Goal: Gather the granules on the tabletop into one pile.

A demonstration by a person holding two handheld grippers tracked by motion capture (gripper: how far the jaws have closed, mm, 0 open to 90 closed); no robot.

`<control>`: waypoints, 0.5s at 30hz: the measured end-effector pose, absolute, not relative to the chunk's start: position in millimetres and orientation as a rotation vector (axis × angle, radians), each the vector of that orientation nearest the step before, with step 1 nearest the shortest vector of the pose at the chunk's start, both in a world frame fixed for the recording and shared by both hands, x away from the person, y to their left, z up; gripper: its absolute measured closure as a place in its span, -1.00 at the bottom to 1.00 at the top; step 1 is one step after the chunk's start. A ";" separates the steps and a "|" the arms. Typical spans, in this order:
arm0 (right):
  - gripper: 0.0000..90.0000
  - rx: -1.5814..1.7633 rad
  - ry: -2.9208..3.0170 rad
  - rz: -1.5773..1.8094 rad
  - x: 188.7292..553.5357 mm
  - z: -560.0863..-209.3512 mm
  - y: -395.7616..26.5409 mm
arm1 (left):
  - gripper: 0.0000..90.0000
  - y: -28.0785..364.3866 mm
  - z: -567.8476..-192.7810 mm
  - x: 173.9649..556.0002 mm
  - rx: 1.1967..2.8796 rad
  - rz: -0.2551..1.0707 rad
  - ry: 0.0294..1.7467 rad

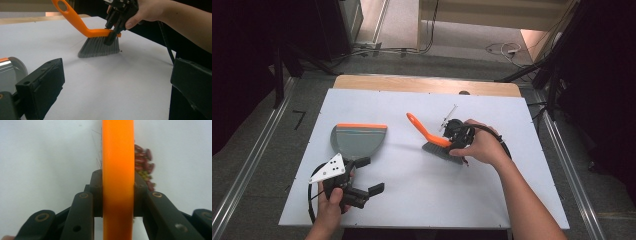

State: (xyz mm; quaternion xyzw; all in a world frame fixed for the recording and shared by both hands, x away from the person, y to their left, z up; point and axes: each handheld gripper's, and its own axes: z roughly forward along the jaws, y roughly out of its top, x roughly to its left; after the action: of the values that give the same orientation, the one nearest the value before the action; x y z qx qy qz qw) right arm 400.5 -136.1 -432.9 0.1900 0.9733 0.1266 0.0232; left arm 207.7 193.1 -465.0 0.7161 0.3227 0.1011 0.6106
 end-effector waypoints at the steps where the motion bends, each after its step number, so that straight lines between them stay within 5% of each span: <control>1: 0.52 0.606 3.008 0.395 401.9 -432.9 -137.0 | -0.99 193.1 -465.0 207.6 1.653 0.233 0.745; 15: 0.52 0.614 2.907 0.472 387.7 -407.1 -171.7 | -1.00 193.2 -464.9 207.9 1.651 0.233 0.746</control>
State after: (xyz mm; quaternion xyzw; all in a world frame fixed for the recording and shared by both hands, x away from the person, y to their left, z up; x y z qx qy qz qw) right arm 387.7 -171.7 -407.1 0.2035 0.9642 0.1565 0.0667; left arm 207.9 193.2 -464.9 0.7156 0.3231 0.1011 0.6110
